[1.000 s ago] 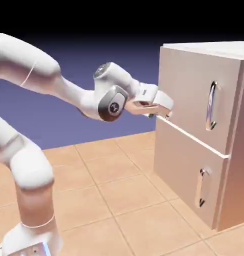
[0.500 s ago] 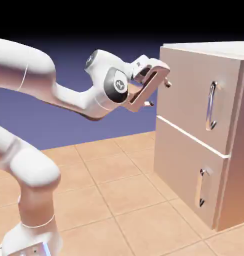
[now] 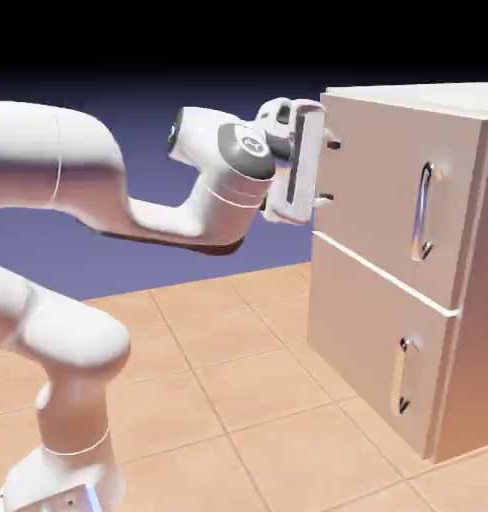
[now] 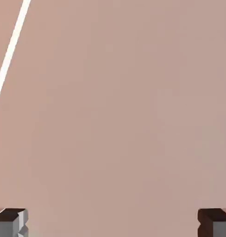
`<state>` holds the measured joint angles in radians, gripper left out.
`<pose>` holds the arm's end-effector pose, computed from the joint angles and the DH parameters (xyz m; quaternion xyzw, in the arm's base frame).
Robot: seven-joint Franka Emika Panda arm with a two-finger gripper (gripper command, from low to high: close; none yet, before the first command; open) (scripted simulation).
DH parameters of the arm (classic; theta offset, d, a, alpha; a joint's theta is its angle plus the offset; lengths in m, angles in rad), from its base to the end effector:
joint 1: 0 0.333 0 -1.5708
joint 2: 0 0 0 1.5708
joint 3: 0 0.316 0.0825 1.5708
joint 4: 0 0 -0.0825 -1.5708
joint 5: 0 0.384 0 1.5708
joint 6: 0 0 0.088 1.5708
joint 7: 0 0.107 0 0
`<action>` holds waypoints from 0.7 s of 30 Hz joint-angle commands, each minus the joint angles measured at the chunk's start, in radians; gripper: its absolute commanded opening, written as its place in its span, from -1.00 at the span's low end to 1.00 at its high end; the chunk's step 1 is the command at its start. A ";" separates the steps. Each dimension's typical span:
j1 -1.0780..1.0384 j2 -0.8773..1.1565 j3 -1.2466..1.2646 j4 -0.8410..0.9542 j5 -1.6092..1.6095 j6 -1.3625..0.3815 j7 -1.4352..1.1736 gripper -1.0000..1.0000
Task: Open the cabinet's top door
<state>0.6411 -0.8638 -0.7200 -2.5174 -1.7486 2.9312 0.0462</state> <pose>0.3692 -0.0249 0.5791 0.6448 0.4633 0.5054 0.3380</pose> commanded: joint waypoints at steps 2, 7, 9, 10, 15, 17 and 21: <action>0.031 -0.015 -0.036 0.015 -0.087 -0.005 -0.035 0.00; 0.110 -0.051 -0.125 0.051 -0.304 -0.018 -0.121 0.00; 0.141 -0.066 -0.161 0.066 -0.391 -0.024 -0.156 0.00; 0.156 -0.073 -0.179 0.073 -0.435 -0.026 -0.173 0.00; 0.235 -0.110 -0.269 0.109 -0.652 -0.039 -0.259 0.00; 0.266 -0.124 -0.304 0.124 -0.739 -0.045 -0.294 0.00; 0.329 -0.153 -0.376 0.153 -0.913 -0.055 -0.363 0.00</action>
<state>0.9696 -1.0172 -1.0961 -2.3645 -2.6618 2.8760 -0.3166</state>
